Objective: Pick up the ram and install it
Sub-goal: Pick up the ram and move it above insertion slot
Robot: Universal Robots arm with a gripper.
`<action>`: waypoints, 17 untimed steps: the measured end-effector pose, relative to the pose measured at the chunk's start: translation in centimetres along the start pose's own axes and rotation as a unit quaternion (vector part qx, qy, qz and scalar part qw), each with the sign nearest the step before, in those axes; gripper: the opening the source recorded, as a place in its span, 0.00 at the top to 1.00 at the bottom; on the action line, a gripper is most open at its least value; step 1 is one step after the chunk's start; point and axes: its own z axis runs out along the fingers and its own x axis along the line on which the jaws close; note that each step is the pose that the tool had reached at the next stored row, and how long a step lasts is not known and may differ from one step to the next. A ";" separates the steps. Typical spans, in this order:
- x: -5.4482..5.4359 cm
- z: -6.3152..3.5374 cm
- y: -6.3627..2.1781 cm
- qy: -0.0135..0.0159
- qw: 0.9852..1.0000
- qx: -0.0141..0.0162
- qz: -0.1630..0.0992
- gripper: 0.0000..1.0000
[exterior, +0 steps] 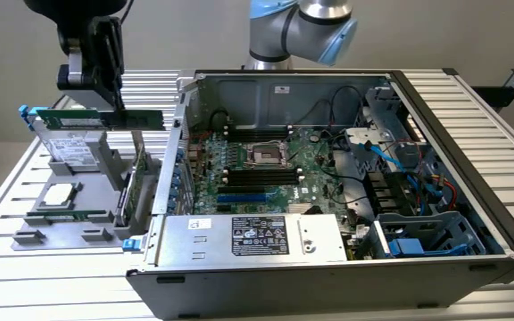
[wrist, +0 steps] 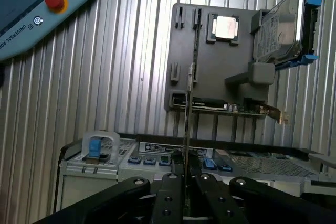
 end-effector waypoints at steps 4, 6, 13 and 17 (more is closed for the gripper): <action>0.1 -0.71 -1.17 -0.001 1.000 -0.002 0.000 0.86; 0.1 -0.97 -1.77 -0.001 1.000 -0.003 0.000 0.86; 0.2 -1.62 -3.85 -0.002 1.000 -0.011 0.000 0.86; 0.3 -1.81 -5.08 -0.002 1.000 -0.015 0.000 0.86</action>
